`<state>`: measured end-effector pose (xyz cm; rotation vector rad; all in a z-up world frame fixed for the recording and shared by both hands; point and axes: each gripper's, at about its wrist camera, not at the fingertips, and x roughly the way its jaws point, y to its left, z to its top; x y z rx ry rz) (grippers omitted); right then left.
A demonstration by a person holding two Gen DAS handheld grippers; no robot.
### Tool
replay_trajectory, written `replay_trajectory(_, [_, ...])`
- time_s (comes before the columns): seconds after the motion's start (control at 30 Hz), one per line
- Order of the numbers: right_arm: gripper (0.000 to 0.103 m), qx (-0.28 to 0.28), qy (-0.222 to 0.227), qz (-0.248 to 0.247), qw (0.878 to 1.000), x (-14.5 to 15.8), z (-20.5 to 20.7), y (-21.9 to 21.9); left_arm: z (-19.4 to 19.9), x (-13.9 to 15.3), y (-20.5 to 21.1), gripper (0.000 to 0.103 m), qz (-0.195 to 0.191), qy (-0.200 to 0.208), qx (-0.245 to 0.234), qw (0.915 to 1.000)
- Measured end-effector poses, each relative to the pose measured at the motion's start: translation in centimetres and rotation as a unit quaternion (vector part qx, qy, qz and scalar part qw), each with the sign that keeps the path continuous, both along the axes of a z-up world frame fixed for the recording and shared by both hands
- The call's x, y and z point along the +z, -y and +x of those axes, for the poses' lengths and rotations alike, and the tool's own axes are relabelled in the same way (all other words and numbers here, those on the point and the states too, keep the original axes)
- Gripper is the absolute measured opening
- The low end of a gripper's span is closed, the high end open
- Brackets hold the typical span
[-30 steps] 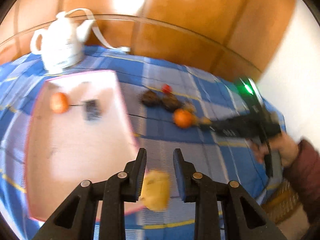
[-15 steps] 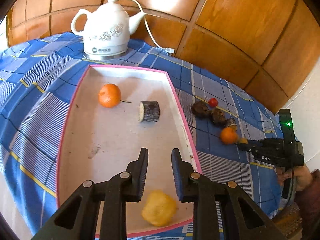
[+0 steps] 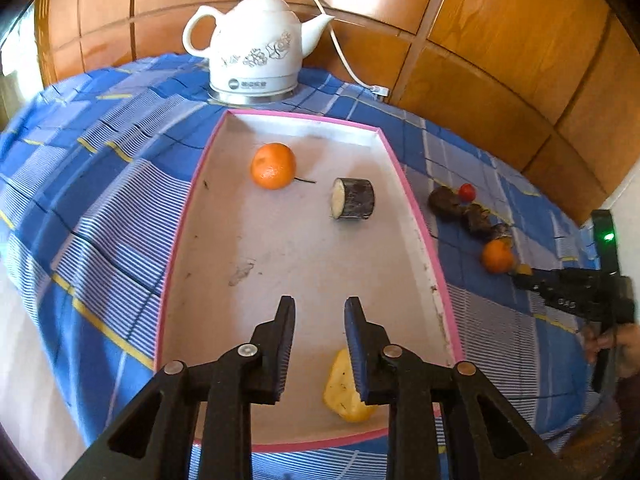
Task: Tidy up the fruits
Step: 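Place the pear wedge in the tray with the left tool while the right tool approaches a brown fruit, then grasp the small round brown fruit with the right tool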
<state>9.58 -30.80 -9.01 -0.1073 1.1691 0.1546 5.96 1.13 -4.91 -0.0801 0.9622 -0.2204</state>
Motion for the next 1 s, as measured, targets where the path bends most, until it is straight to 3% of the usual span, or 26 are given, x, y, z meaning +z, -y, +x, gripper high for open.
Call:
replay_trajectory(0.1, [0.026, -0.006, 0.000, -0.002, 1.000, 0.1, 0.0, 0.3, -0.6, 0.6, 0.7, 0.035, 0.032, 0.025, -0.002, 0.9992])
replay_trajectory(0.17, [0.026, -0.008, 0.000, -0.007, 1.000, 0.1, -0.1, 0.3, -1.1, 0.9, 0.9, 0.046, 0.041, 0.037, 0.007, 0.9984])
replay_trajectory(0.3, [0.026, -0.014, 0.001, -0.010, 1.000, 0.1, 0.0, 0.5, -1.7, 1.1, 1.5, 0.049, 0.054, 0.046, 0.003, 0.9975])
replay_trajectory(0.43, [0.026, -0.019, 0.001, -0.013, 1.000, 0.1, 0.0, 0.6, -2.3, 1.1, 1.7, 0.061, 0.055, 0.052, 0.003, 0.9971])
replay_trajectory(0.83, [0.026, -0.030, 0.006, -0.027, 0.999, 0.1, -0.3, 0.5, -2.8, 1.2, 1.8, 0.064, 0.052, 0.054, 0.007, 0.9971])
replay_trajectory(1.0, [0.026, -0.038, 0.005, -0.031, 0.999, 0.1, -0.2, 0.9, -3.0, 1.3, 1.3, 0.072, 0.050, 0.059, 0.014, 0.9969])
